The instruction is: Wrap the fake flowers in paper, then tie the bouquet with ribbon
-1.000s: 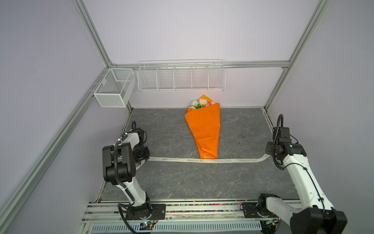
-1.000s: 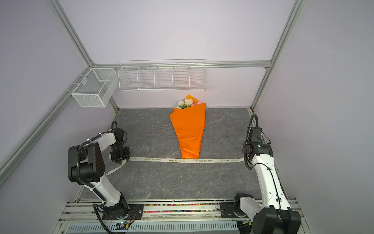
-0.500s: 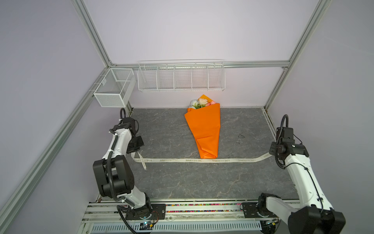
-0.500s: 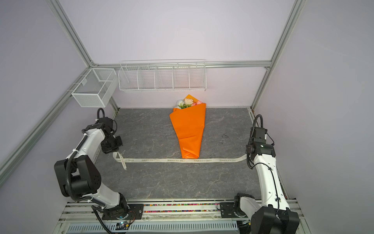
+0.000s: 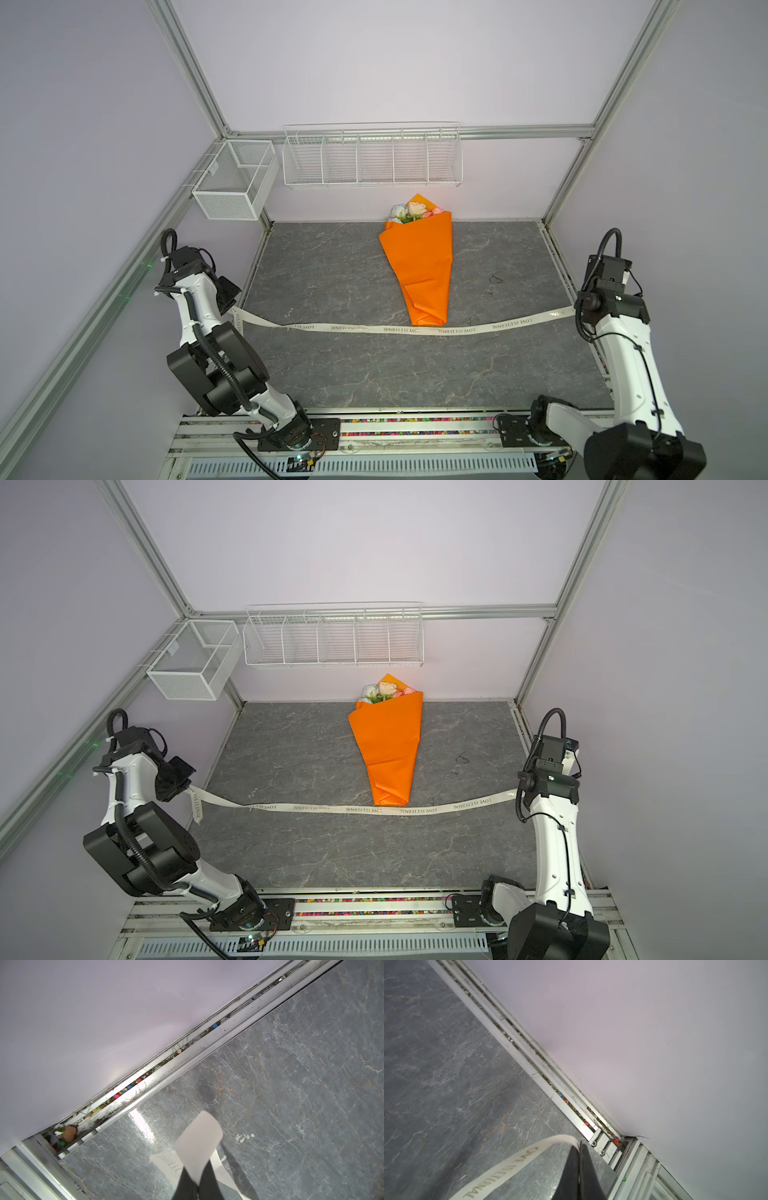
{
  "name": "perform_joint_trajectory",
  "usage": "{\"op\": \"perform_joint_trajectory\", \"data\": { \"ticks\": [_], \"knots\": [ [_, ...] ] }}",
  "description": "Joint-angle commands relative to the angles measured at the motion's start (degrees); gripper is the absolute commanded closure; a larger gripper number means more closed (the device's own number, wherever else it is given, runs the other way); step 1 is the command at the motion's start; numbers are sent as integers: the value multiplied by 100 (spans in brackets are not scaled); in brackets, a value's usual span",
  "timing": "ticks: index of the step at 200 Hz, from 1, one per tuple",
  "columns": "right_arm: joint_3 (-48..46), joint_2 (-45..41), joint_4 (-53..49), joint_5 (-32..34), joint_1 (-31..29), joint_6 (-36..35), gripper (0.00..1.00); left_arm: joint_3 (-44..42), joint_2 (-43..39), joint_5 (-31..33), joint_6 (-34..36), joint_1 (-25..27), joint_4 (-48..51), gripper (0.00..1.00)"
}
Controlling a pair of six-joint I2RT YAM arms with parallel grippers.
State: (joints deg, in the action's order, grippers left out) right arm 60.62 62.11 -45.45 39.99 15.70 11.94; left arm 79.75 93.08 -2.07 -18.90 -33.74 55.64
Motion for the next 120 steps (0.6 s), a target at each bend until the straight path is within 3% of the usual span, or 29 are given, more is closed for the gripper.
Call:
{"op": "perform_joint_trajectory", "data": {
  "ticks": [1,42,87,97,108,120],
  "knots": [
    [298,35,345,530,131,-220,93,30,235,-473,-116,-28,-2,99],
    [755,302,502,744,544,-392,93,-236,405,-1091,110,-26,-146,94],
    [447,469,324,-166,597,-63,93,-453,586,-1333,-36,-19,-439,91],
    [327,484,283,-295,583,-21,93,-474,586,-1340,-5,-18,-433,87],
    [164,508,353,-339,583,-42,93,-483,572,-1326,13,-6,-402,76],
    [42,606,376,-396,596,-8,93,-529,539,-1317,51,4,-404,72]
  ]
}}
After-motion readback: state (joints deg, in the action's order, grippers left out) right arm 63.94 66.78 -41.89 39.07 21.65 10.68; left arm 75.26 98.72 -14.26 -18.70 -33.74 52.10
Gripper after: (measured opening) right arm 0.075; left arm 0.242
